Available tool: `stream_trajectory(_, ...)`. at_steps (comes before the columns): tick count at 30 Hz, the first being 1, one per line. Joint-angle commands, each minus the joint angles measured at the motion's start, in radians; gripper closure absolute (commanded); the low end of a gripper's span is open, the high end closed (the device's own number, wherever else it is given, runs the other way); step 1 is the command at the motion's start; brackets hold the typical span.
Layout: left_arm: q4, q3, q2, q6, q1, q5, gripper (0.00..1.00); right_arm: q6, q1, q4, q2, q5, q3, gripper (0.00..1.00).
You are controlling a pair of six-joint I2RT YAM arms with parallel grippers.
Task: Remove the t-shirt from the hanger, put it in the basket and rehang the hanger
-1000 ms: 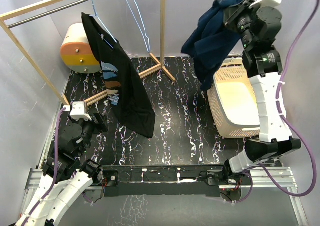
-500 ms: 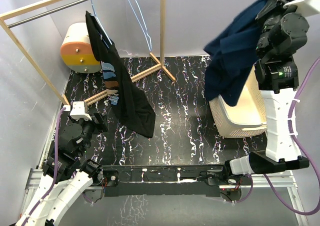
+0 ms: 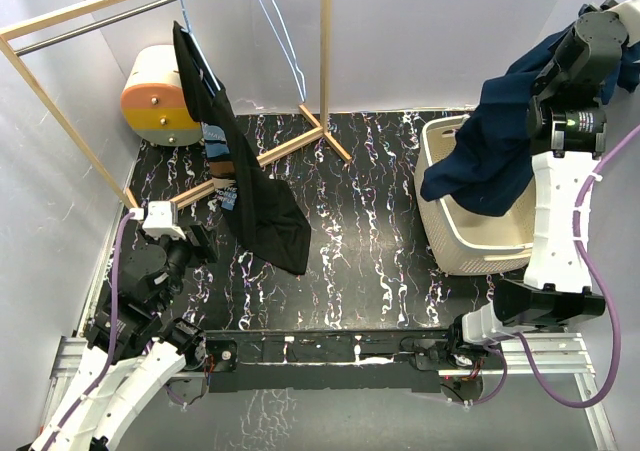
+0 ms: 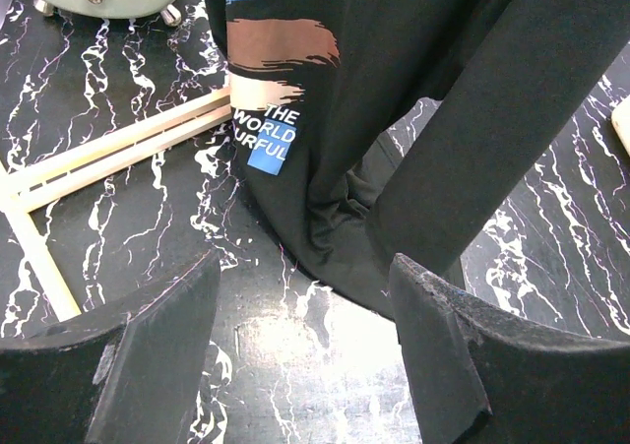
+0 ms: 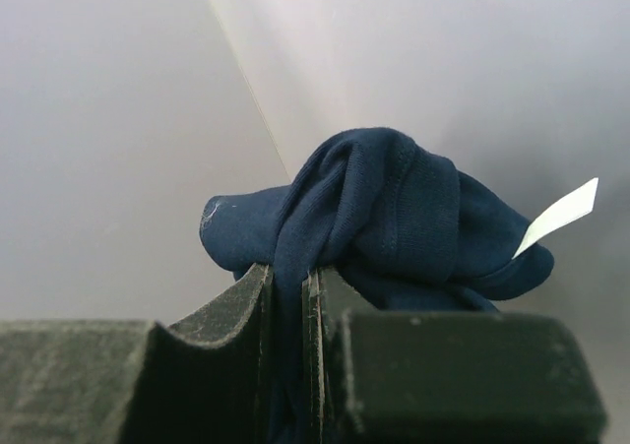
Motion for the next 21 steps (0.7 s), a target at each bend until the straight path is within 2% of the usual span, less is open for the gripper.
stream_trajectory(1,0.011,0.000,0.010,0.007,0.000,0.012,0.32,0.036,-0.003,0.033,-0.017,-0.052,0.037,0.92)
stream_trajectory(6,0.013,0.000,0.004,0.007,0.001,0.014,0.32,0.092,-0.005,0.017,-0.092,-0.158,-0.189,0.92)
stream_trajectory(14,0.012,-0.002,0.012,0.007,0.001,0.027,0.32,0.194,-0.005,0.039,-0.290,-0.265,-0.694,0.92)
stream_trajectory(21,0.012,-0.002,0.010,0.007,0.000,0.033,0.32,0.237,-0.005,0.045,-0.348,-0.342,-0.910,0.92)
